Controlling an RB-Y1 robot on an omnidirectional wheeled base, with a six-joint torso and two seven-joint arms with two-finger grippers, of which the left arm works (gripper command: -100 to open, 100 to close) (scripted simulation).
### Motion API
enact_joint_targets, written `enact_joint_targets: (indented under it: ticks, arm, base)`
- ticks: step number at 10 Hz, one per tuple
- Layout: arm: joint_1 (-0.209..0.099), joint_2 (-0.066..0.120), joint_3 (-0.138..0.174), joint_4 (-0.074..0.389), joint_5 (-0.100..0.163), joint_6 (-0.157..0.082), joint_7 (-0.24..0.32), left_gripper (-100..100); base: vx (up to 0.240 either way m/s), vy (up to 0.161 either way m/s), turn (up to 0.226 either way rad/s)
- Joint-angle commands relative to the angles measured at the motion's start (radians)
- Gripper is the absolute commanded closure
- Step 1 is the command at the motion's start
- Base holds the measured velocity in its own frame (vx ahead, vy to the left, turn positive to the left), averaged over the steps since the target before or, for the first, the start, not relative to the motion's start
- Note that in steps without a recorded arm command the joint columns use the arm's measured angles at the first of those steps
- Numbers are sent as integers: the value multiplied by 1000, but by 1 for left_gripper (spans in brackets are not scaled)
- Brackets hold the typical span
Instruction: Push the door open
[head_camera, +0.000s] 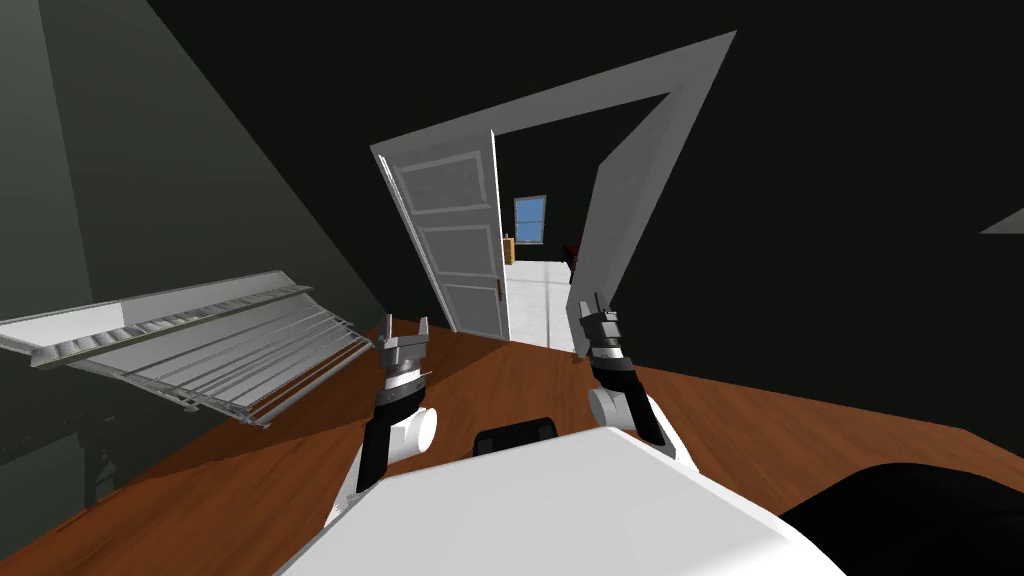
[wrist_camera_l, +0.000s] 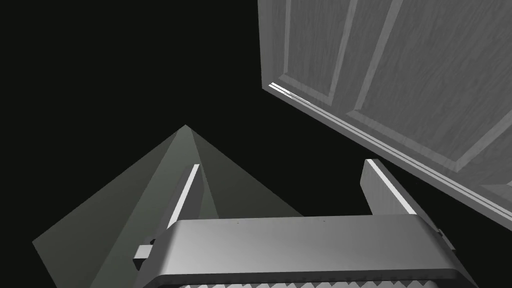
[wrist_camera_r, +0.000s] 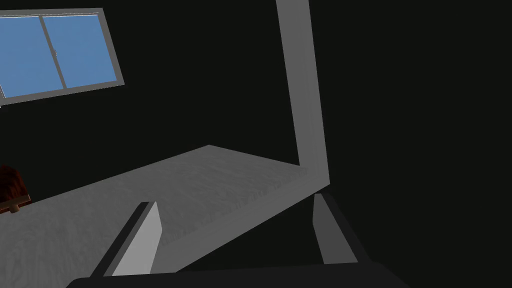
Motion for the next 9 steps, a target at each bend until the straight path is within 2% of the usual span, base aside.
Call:
enact_joint_targets:
  ticks: [1, 5, 6, 9]
  arm:
    - [-17, 6, -6, 44, 15, -11, 29, -100]
    - [-64, 22, -21, 161, 58, -37, 105, -100]
    - [-64, 22, -21, 161, 58, -37, 105, -100]
    - [-102, 32, -33, 249, 93, -59, 168, -100]
  base:
    - [81, 26, -105]
    - [85, 28, -118]
    - [63, 29, -23]
    - [76, 24, -121]
